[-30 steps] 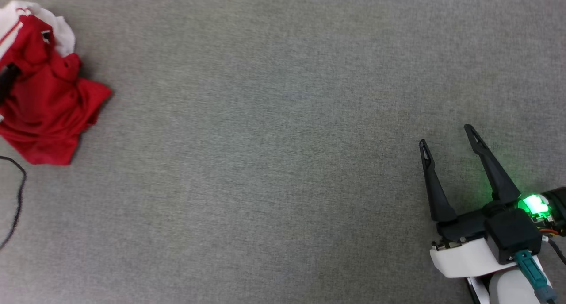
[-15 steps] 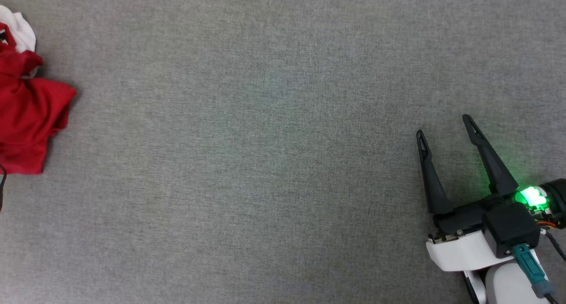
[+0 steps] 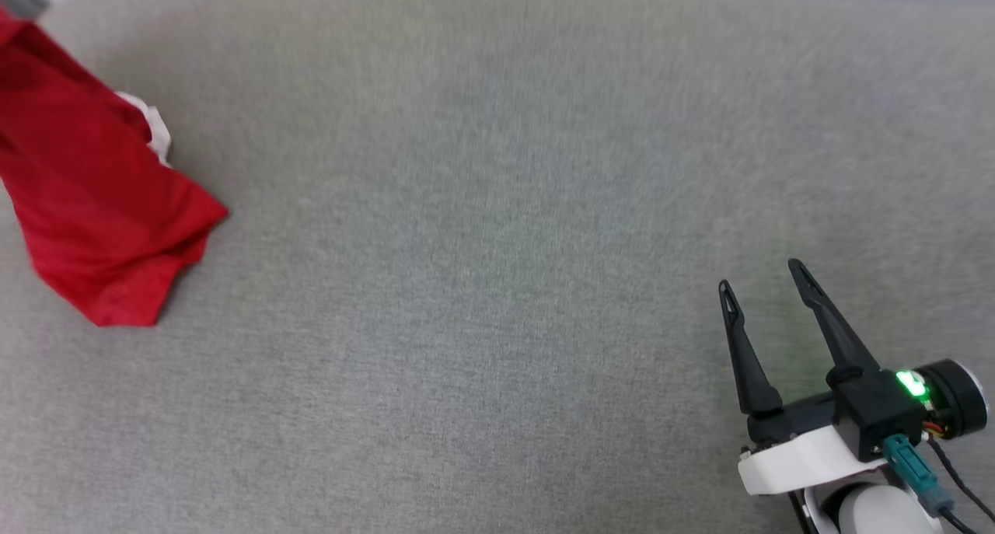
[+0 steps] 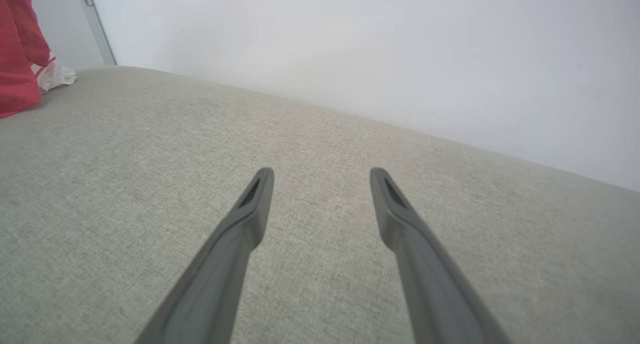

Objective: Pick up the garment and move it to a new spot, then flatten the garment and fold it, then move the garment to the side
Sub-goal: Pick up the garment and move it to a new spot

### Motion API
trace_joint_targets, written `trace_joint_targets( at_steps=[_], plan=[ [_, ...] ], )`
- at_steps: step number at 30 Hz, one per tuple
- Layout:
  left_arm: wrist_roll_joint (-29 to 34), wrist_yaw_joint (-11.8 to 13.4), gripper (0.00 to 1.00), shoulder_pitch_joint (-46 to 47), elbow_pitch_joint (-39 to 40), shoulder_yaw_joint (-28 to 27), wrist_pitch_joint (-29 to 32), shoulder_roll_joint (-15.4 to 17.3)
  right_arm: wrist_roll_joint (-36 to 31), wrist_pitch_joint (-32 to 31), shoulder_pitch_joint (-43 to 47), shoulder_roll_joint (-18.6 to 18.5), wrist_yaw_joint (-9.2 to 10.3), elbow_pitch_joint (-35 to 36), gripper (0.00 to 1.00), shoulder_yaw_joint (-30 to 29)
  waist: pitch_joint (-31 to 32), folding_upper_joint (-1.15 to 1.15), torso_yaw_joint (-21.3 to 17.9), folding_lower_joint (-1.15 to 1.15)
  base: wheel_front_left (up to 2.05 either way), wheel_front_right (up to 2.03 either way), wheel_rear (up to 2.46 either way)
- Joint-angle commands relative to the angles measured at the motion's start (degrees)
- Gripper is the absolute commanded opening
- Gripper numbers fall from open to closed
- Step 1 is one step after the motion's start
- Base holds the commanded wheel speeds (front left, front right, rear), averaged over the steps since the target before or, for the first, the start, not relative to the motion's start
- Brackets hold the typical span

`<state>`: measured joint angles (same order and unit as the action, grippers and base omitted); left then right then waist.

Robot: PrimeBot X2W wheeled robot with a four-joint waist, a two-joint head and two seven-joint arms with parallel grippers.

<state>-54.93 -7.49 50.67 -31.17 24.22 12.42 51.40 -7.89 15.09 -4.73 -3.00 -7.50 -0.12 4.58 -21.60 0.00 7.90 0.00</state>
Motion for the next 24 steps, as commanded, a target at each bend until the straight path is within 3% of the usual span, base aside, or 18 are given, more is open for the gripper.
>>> trace_joint_targets(
  at_steps=[1,11,16,24],
  plan=[
    [0.57,0.07,0.00,-0.43,1.28,0.55,-1.20,0.43,0.72,0.12,0.65,0.18,0.02,-0.36,1.00,-0.16,4.68,0.00,-0.64,0.00,0.00,0.00,0.00],
    [6.04,0.11,0.00,-0.65,17.69,9.71,-11.97,0.75,5.51,0.12,2.49,0.20,0.02,-2.73,1.00,-1.78,12.16,0.00,-3.08,0.00,0.00,0.00,0.00],
    [7.66,1.20,0.00,-0.29,22.15,12.66,-11.86,-4.14,6.64,0.12,2.90,0.16,0.02,-2.96,1.00,-2.04,13.52,0.00,-5.32,0.00,0.00,0.00,0.00],
    [9.73,5.63,0.00,-2.98,28.20,18.53,-12.26,-14.94,7.94,0.12,2.68,0.17,0.02,-2.08,1.00,-2.69,13.34,0.00,-10.84,0.00,0.00,0.00,0.00]
  ],
)
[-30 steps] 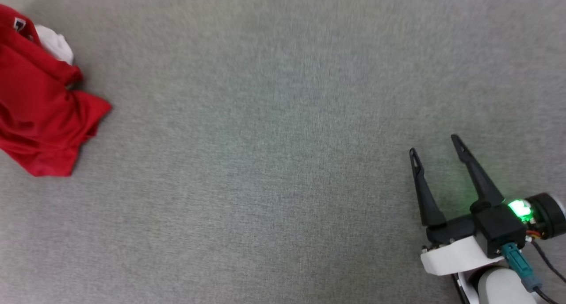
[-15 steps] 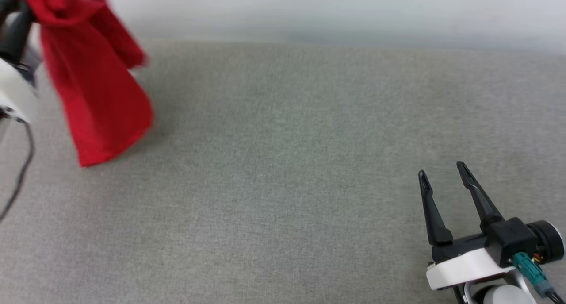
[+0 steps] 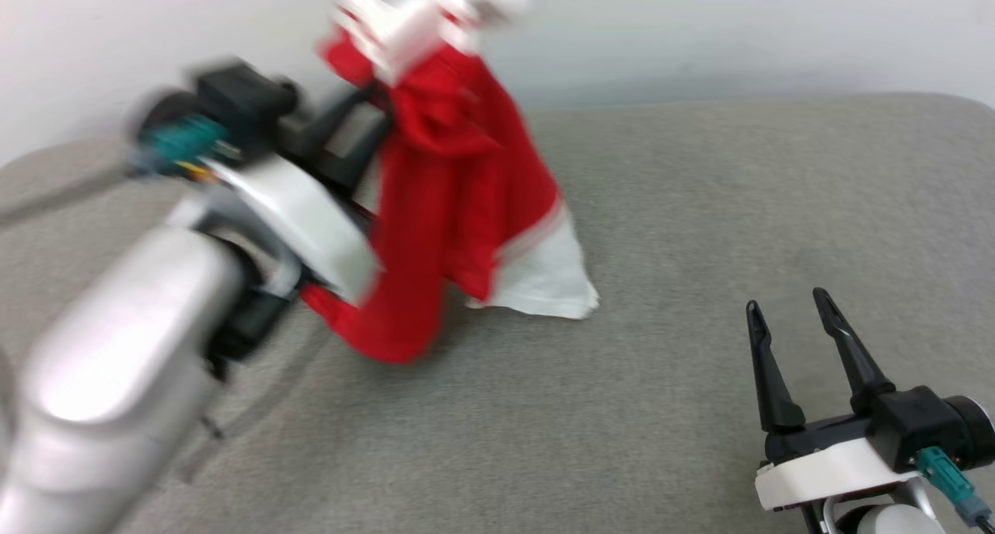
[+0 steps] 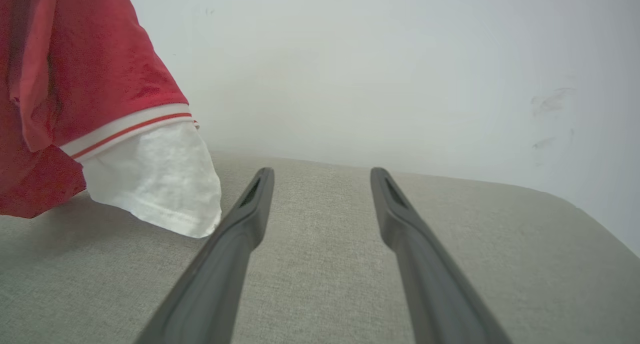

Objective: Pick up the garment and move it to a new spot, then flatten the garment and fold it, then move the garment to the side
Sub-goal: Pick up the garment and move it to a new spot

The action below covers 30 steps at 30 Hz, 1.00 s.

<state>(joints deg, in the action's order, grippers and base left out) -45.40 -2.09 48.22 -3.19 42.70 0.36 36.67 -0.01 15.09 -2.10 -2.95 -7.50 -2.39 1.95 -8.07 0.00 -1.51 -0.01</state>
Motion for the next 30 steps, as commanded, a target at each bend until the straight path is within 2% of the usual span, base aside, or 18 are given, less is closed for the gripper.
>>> trace_joint_targets(
  at_steps=[1,6,9,10,11,12,15,18,20,26,30],
  plan=[
    [0.56,0.72,0.00,-1.07,0.50,1.07,-0.37,-1.82,0.30,0.12,-0.08,0.12,0.02,0.32,1.00,-0.20,-0.38,0.00,-2.24,0.01,0.00,0.00,0.00],
    [2.53,1.53,0.00,-2.97,-1.43,6.29,-2.24,-9.94,1.83,0.12,-0.99,0.11,0.02,0.97,1.00,-1.58,-1.82,0.00,-6.12,0.01,0.00,0.00,0.00],
    [3.87,0.93,0.00,-4.02,-4.54,9.81,-3.54,-14.95,2.97,0.12,-1.29,0.12,0.02,1.25,1.00,-2.68,-2.69,0.00,-7.91,0.01,0.00,0.00,0.00],
    [4.29,0.56,0.11,-4.42,-5.85,11.03,-3.87,-16.40,3.07,0.12,-1.32,0.12,0.02,1.25,1.00,-3.05,-2.96,0.00,-8.32,0.01,0.00,0.00,0.00],
    [4.93,0.09,0.44,-4.76,-7.10,12.45,-4.16,-17.63,3.28,0.12,-1.42,0.12,0.02,1.18,1.00,-3.29,-3.21,0.00,-8.69,0.01,0.00,0.00,0.00],
    [5.30,-0.31,1.00,-5.22,-8.57,13.68,-4.31,-18.71,3.41,0.12,-1.55,0.13,0.02,1.13,1.00,-3.47,-3.42,0.00,-8.97,0.01,0.00,0.00,0.00],
    [5.23,-2.09,1.00,-7.21,-12.41,17.43,-4.62,-21.81,3.97,0.12,-1.60,0.13,0.02,0.98,1.00,-4.27,-3.72,0.00,-9.34,0.01,0.00,0.00,0.00],
    [5.75,-3.25,1.00,-9.12,-16.39,19.84,-6.73,-23.66,3.99,0.12,-1.56,0.13,0.02,0.83,1.00,-4.80,-3.24,0.00,-8.50,0.01,0.00,0.00,0.00],
    [5.51,-3.23,1.00,-9.76,-17.80,19.39,-8.78,-23.74,3.70,0.12,-1.28,0.13,0.02,0.86,1.00,-4.86,-2.40,0.00,-7.55,0.01,0.00,0.00,0.00],
    [5.18,-0.59,1.00,-11.30,-19.45,14.74,-14.24,-21.47,2.25,0.12,0.57,0.12,0.02,1.11,1.00,-4.95,1.73,0.00,-3.43,0.01,0.00,0.00,0.00],
    [5.62,2.55,1.00,-13.55,-17.28,9.03,-15.44,-18.34,1.90,0.12,1.73,0.12,0.02,1.71,1.00,-4.54,4.53,0.00,-0.67,0.01,0.00,0.00,0.00]
  ],
)
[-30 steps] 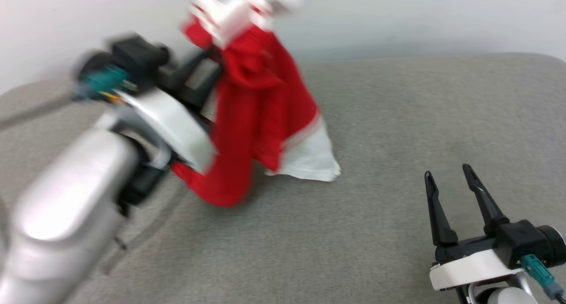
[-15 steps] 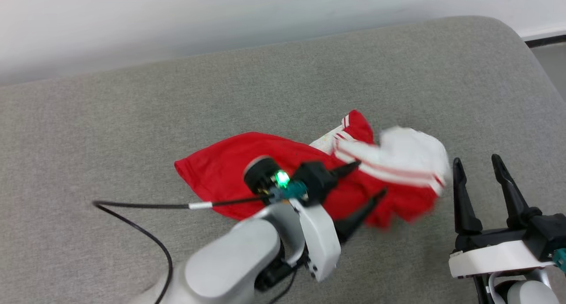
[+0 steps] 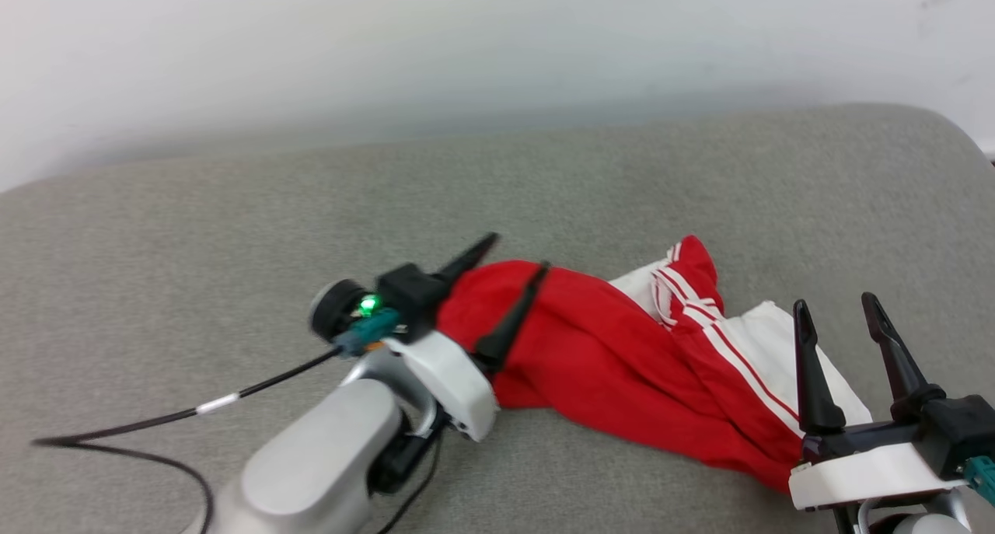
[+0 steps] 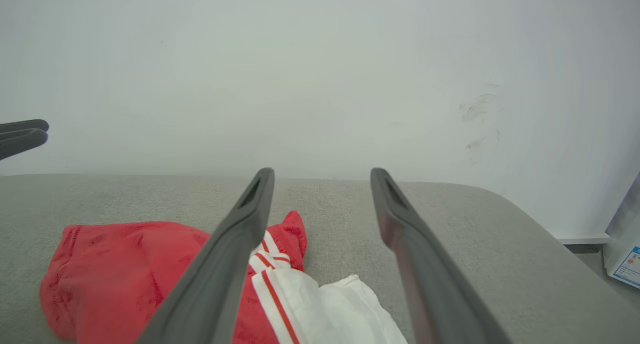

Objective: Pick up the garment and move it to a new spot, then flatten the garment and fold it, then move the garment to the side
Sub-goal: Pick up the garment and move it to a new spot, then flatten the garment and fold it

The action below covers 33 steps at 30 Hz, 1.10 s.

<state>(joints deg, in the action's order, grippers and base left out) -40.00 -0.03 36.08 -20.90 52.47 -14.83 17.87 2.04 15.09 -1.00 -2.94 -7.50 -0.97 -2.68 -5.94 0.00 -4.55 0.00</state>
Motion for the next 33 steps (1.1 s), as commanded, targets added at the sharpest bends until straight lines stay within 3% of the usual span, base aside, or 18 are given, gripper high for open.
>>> trace_joint_targets(
  at_steps=[1,7,13,22,33],
  plan=[
    [0.34,1.31,1.00,-2.30,1.36,-2.55,-0.35,1.20,-0.22,0.12,0.95,0.12,0.02,0.53,1.00,0.16,3.04,0.00,3.01,0.00,0.00,0.00,0.00],
    [3.62,4.92,1.00,-10.87,9.50,-13.99,-0.37,5.32,-0.27,0.12,2.54,0.12,0.02,2.58,1.00,1.13,5.49,0.00,6.20,0.00,0.00,0.00,0.00],
    [7.06,6.78,1.00,-21.04,15.84,-22.36,-0.38,4.46,0.10,0.12,3.85,0.11,0.02,4.53,1.00,2.13,6.49,0.00,7.52,0.00,0.00,0.00,0.00],
    [15.49,4.71,1.00,-35.85,21.45,-31.91,-0.39,-1.73,0.71,0.12,5.38,0.10,0.02,6.22,1.00,2.59,6.74,0.00,7.99,0.00,0.00,0.00,0.00],
    [19.69,-2.11,1.00,-35.49,18.00,-35.72,-0.39,-5.52,0.78,0.12,4.53,0.10,0.02,6.16,1.00,2.87,6.17,0.00,6.51,0.00,0.00,0.00,0.00]
  ],
)
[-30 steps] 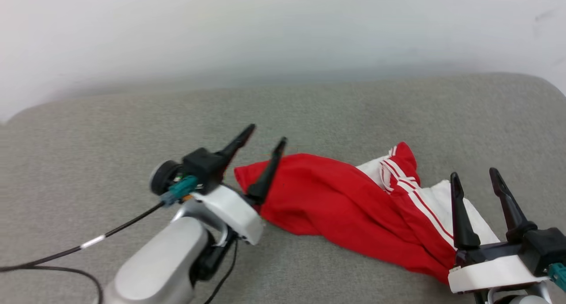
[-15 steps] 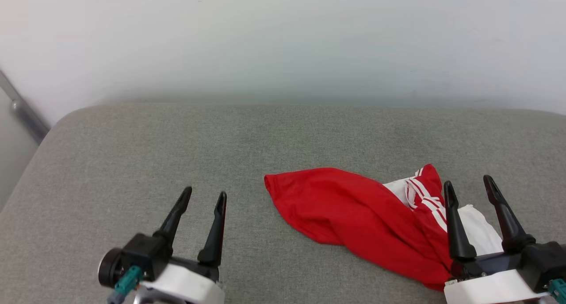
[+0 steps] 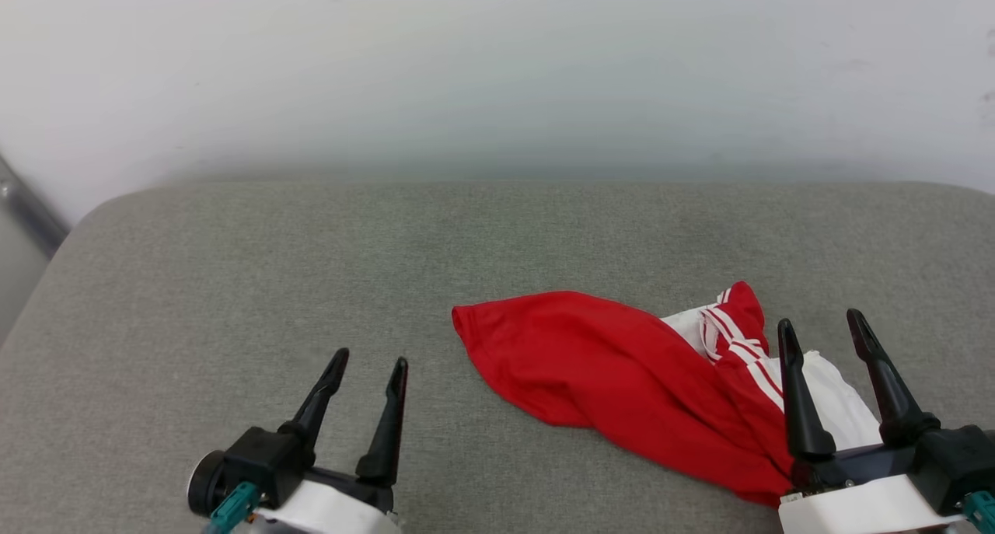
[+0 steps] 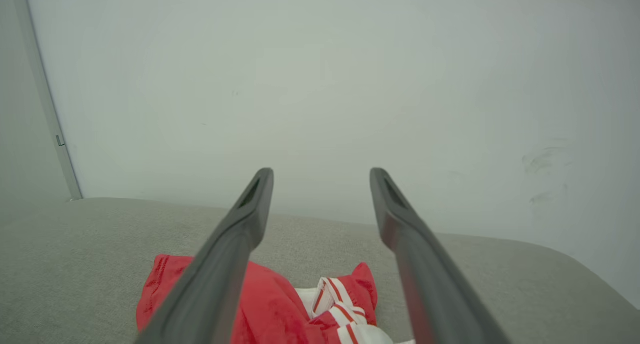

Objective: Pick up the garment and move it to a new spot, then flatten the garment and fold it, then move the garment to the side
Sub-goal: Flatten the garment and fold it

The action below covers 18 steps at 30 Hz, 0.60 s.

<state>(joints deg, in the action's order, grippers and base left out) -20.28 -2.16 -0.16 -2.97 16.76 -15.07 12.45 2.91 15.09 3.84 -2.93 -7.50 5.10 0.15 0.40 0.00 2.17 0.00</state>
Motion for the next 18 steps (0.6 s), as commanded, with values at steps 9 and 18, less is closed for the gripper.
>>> trace_joint_targets(
  at_steps=[9,18],
  plan=[
    [-1.96,-4.36,1.00,13.01,-2.48,3.92,10.07,3.64,-0.71,0.12,-2.05,0.10,0.02,1.40,1.00,-0.85,-5.43,0.00,-3.35,0.00,0.00,0.00,0.00],
    [-10.91,-5.30,1.00,33.68,-4.37,11.81,37.15,11.25,-0.23,0.12,-5.84,0.10,0.02,3.18,1.00,-1.69,-15.52,0.00,-7.15,0.00,0.00,0.00,0.00]
  ],
)
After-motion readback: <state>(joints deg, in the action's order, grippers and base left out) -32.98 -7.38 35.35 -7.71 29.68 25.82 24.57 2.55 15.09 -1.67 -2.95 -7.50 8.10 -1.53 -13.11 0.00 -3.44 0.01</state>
